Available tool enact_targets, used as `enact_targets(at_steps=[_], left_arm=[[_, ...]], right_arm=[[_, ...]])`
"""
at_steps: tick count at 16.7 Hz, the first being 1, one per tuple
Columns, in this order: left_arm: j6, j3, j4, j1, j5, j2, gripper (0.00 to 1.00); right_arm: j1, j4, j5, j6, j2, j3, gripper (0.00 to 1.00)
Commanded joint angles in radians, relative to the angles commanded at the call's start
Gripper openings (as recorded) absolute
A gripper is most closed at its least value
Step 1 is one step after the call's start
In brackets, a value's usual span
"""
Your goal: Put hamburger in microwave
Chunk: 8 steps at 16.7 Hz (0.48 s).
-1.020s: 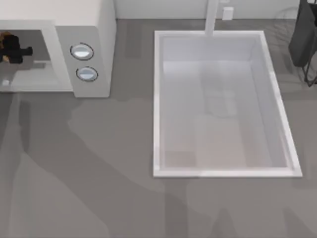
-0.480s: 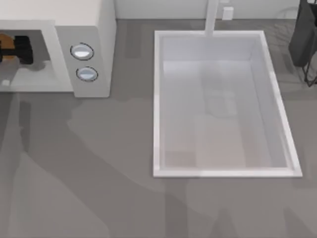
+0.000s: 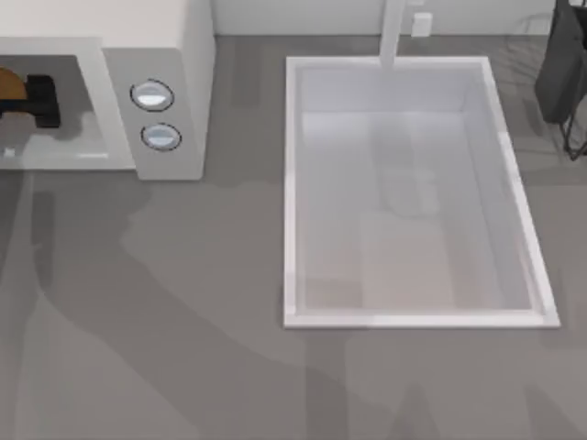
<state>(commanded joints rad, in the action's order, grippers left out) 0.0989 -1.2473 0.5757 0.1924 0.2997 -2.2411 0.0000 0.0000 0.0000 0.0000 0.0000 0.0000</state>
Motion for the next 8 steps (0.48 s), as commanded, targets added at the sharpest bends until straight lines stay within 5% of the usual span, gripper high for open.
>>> enact_targets(at_steps=[8], left_arm=[[0.046, 0.549, 0.197, 0.098, 0.078, 0.291, 1.0]], right_arm=[[0.0, 0.0, 0.0, 0.0, 0.0, 0.0, 1.0]])
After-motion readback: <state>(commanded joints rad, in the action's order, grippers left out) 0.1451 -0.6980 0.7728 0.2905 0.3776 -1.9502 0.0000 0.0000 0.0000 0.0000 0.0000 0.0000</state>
